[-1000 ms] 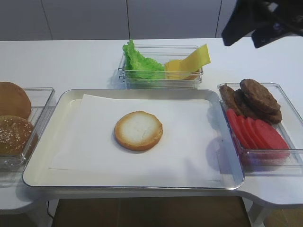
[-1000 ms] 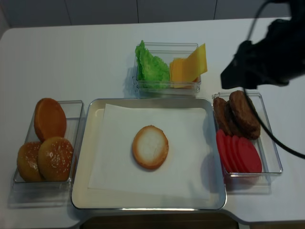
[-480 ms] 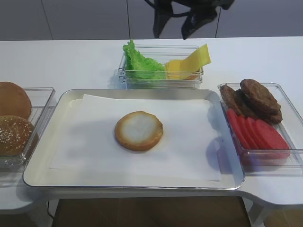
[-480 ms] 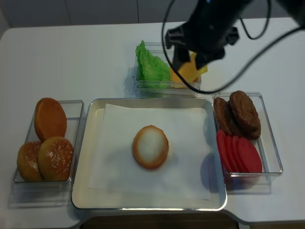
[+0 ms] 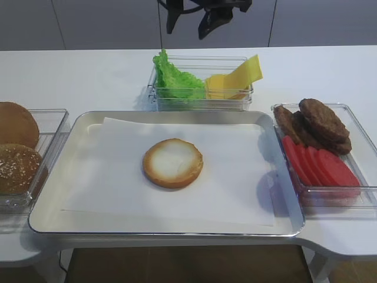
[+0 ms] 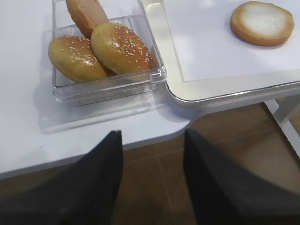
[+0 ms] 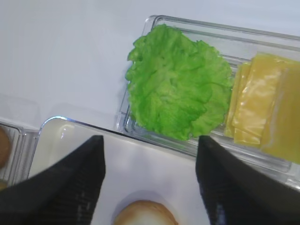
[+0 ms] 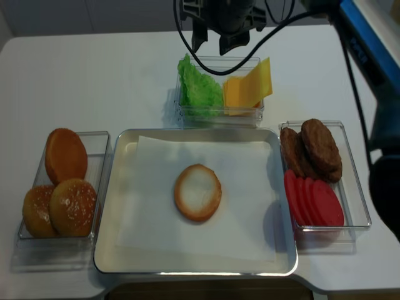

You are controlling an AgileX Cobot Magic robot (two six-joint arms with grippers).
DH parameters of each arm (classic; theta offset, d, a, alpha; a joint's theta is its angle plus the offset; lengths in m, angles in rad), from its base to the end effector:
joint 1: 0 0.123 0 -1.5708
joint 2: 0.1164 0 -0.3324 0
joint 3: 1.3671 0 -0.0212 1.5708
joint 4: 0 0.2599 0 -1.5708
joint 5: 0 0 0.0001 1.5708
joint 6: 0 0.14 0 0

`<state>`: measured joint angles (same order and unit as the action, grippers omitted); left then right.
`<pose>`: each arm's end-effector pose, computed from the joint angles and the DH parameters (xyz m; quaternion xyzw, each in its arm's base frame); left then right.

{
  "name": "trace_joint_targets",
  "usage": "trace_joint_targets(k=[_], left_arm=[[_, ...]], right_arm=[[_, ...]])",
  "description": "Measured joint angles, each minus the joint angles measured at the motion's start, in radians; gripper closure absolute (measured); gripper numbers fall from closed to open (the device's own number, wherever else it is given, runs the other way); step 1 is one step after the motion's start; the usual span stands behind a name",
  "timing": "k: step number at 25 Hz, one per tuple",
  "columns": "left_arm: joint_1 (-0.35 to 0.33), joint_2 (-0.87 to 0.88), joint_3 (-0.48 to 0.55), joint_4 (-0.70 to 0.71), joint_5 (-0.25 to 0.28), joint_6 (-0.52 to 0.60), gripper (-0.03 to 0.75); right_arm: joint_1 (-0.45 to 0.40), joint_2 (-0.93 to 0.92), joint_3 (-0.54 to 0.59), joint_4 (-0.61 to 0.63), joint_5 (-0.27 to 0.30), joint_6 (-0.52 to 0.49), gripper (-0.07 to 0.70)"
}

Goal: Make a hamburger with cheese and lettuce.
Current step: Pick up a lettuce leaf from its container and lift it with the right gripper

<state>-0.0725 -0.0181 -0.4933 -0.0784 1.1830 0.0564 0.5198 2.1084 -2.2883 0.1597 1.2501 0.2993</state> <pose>-0.0123 -0.0093 0.2426 0.0608 0.8780 -0.0428 0.4728 0.4447 0.2788 0.3610 -0.1029 0.9485 0.1881 0.2332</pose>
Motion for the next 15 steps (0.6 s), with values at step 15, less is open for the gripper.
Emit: trace_joint_targets(k=[15], left_arm=[[0.0,0.0,0.0,0.0,0.0,0.0,0.391]], right_arm=[[0.0,0.1,-0.037,0.01,-0.099,-0.037,0.157]])
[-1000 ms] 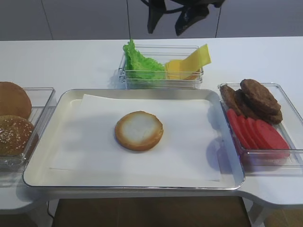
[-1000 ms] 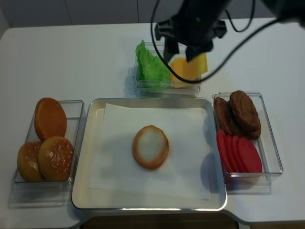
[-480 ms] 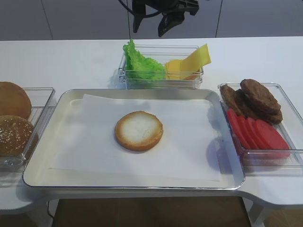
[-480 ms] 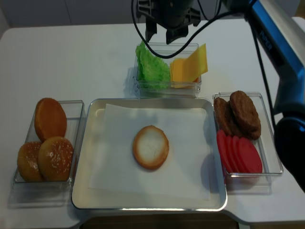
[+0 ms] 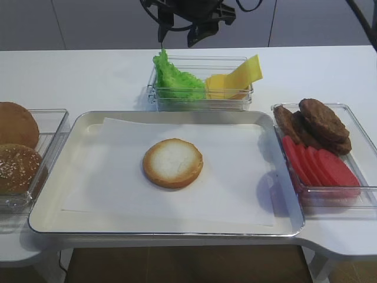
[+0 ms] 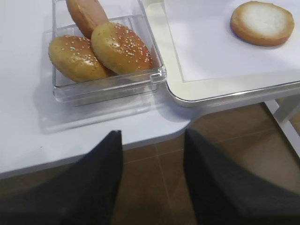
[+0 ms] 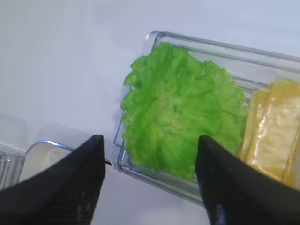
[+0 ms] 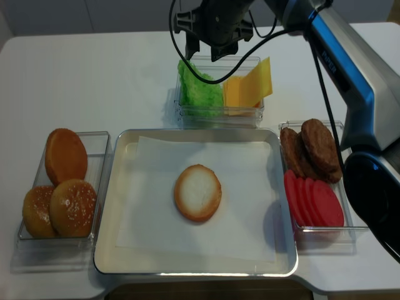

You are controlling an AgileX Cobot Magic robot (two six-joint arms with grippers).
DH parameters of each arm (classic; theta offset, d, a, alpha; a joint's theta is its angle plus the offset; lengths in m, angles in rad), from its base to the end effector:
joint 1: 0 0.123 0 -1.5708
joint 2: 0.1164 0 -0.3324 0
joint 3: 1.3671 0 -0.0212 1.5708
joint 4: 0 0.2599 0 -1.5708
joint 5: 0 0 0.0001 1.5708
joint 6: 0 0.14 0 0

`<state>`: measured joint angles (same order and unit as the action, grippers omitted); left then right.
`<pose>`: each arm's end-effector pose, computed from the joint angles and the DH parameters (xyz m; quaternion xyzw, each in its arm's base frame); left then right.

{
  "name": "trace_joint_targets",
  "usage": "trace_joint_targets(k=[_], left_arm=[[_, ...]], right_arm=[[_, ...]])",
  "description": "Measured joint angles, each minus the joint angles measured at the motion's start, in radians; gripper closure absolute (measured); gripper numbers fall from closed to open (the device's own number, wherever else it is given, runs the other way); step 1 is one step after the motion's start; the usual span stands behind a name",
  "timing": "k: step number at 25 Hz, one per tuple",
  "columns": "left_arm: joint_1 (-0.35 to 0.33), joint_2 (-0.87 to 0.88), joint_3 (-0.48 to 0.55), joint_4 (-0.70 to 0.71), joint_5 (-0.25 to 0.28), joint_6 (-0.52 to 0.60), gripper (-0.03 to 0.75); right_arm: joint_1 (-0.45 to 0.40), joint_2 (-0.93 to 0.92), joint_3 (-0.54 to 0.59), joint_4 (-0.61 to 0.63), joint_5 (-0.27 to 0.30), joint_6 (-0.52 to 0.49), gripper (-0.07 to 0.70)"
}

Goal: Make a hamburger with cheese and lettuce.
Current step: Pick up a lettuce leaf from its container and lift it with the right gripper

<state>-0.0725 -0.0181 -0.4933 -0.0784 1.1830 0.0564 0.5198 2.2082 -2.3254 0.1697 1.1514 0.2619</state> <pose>-0.0123 -0.0093 0.2426 0.0608 0.8780 -0.0428 0.4728 0.4744 0.2964 0.3270 -0.1129 0.9416 0.1944 0.2506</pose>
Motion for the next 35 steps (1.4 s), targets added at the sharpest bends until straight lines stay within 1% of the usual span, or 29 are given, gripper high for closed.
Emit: trace_joint_targets(k=[6,12,20,35], left_arm=[[0.001,0.0,0.0,0.0,0.0,0.0,0.391],[0.001,0.0,0.0,0.0,0.0,0.0,0.391],[0.001,0.0,0.0,0.0,0.0,0.0,0.391],[0.001,0.0,0.0,0.0,0.0,0.0,0.391]], right_arm=[[0.0,0.032,0.0,0.054,-0.088,-0.008,0.157],[0.0,0.061,0.0,0.066,-0.137,-0.012,0.157],[0.0,0.098,0.0,0.07,-0.14,-0.012,0.157],[0.0,0.112,0.0,0.058,-0.14,-0.014,0.157]])
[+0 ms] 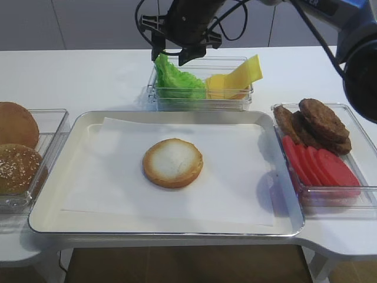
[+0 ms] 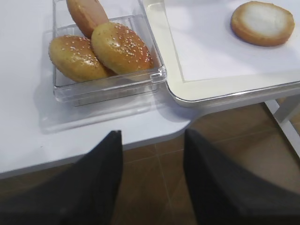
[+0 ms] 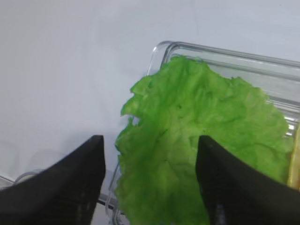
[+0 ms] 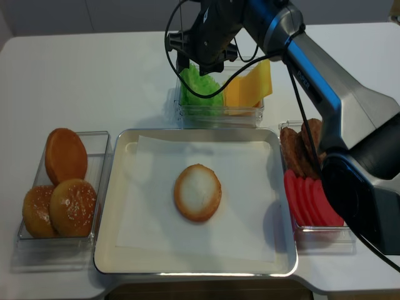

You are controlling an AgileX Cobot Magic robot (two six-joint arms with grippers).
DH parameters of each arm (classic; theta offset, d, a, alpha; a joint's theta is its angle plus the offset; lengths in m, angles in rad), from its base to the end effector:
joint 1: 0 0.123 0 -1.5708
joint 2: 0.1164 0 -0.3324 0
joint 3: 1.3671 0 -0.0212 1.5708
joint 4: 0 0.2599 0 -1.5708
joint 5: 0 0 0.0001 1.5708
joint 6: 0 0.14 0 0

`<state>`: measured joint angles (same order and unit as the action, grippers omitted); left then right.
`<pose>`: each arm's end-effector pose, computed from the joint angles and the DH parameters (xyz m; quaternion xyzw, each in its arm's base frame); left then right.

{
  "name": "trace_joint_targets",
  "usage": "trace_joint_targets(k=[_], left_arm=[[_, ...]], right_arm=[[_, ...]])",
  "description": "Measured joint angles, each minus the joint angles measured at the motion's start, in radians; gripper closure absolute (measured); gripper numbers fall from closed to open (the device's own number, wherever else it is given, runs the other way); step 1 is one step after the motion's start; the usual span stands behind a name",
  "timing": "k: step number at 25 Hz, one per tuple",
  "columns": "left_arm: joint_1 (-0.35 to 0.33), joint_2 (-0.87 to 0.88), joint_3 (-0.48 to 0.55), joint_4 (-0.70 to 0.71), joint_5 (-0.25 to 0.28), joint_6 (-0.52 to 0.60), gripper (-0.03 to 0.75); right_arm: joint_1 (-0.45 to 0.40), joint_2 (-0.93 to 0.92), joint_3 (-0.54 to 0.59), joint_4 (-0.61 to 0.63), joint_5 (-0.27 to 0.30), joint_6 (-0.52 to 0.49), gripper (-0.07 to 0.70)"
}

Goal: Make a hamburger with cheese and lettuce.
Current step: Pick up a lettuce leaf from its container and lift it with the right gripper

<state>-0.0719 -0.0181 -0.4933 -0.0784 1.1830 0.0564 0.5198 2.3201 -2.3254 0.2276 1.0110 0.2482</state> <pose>-0.0123 -0.0093 0.2426 0.0605 0.8780 -0.0426 0.4728 0.5028 0.3186 0.2753 -0.1014 0.9360 0.2217 0.2538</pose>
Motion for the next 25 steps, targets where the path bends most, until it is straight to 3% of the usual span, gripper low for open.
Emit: trace_joint_targets(k=[19,25], left_arm=[[0.004,0.0,0.0,0.0,0.0,0.0,0.391],[0.004,0.0,0.0,0.0,0.0,0.0,0.391]], right_arm=[[0.0,0.004,0.0,-0.008,0.0,0.0,0.159],[0.0,0.008,0.0,-0.008,0.0,0.0,0.298]])
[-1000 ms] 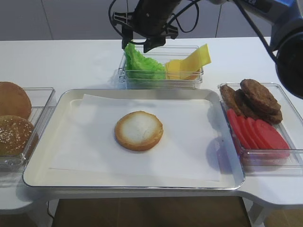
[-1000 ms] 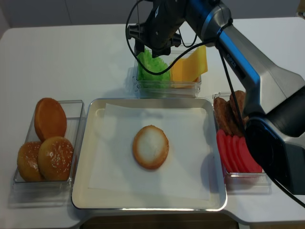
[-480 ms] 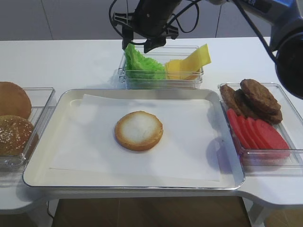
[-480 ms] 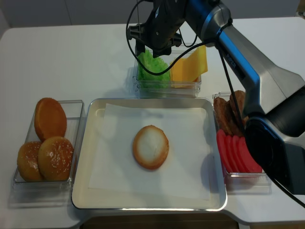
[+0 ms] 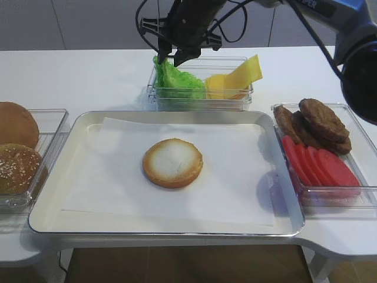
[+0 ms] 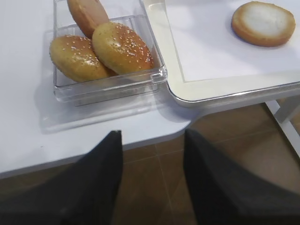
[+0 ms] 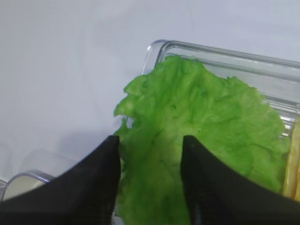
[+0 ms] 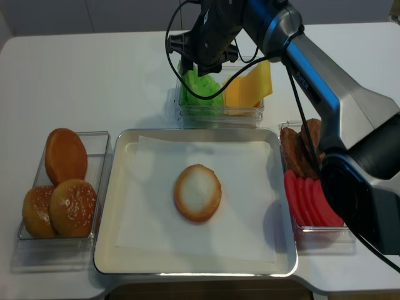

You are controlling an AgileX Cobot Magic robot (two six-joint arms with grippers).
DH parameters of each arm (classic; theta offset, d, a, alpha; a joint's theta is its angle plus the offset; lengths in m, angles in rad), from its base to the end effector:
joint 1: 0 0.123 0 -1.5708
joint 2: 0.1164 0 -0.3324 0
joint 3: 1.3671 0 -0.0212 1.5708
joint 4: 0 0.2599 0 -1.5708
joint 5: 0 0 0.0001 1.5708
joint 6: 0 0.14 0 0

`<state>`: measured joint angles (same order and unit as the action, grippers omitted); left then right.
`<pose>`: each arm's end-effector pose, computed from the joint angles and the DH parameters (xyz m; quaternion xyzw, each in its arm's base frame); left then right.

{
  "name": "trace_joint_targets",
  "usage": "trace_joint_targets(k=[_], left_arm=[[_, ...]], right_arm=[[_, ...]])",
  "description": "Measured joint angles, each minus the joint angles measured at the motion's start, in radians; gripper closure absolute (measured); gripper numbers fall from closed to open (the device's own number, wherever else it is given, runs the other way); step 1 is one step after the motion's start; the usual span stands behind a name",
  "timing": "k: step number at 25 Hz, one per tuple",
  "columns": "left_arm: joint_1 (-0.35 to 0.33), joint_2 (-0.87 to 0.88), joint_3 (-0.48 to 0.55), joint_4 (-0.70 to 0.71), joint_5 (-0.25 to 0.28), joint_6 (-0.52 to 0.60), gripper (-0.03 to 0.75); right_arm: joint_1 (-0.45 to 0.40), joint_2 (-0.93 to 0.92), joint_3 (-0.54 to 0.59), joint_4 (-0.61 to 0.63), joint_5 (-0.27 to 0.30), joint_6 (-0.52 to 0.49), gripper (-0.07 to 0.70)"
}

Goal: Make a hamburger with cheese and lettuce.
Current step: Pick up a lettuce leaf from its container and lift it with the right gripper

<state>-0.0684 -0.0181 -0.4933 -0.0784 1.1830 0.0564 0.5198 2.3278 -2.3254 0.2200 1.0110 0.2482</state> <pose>-0.0122 -0.0093 0.2426 0.0590 0.8782 -0.0418 0.4729 0.5042 0.3184 0.2705 -0.1020 0.9376 0.2169 0.2520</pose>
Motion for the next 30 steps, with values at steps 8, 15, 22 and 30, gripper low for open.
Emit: trace_joint_targets(k=[8,15,22,30], left_arm=[[0.0,0.0,0.0,0.0,0.0,0.0,0.391],[0.0,0.0,0.0,0.0,0.0,0.0,0.391],[0.0,0.0,0.0,0.0,0.0,0.0,0.391],[0.0,0.0,0.0,0.0,0.0,0.0,0.391]], right_arm=[[0.0,0.0,0.0,-0.002,0.0,0.0,0.437],[0.0,0.0,0.0,-0.004,0.0,0.0,0.551],[0.0,0.0,0.0,-0.007,0.008,0.0,0.601],[0.0,0.0,-0.001,-0.011,0.072,0.0,0.601]])
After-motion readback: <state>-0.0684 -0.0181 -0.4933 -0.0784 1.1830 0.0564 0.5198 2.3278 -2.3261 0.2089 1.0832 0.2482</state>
